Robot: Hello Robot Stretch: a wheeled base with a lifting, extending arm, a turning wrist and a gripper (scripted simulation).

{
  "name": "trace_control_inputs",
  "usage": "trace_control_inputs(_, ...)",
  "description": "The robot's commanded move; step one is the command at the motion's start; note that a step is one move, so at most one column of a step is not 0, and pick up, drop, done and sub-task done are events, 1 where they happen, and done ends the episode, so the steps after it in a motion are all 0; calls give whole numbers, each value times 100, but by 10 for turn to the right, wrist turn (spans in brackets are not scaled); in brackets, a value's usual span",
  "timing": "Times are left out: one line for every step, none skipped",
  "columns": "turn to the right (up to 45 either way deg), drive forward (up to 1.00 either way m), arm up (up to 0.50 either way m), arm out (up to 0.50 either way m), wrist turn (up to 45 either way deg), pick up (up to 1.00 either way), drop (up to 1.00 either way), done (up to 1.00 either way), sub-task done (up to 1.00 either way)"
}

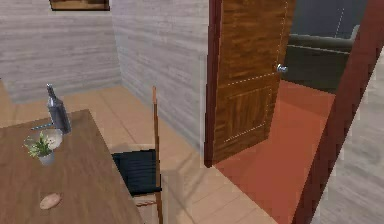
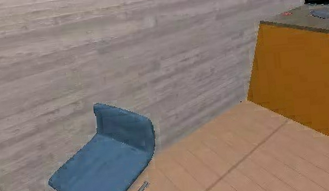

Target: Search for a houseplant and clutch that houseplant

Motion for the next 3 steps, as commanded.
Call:
trace_control_inputs(0,40,0,0,0,0,0,0,0)
trace_control_inputs(0,25,0,0,0,0,0,0,0)
trace_control_inputs(-60,0,0,0,0,0,0,0,0)
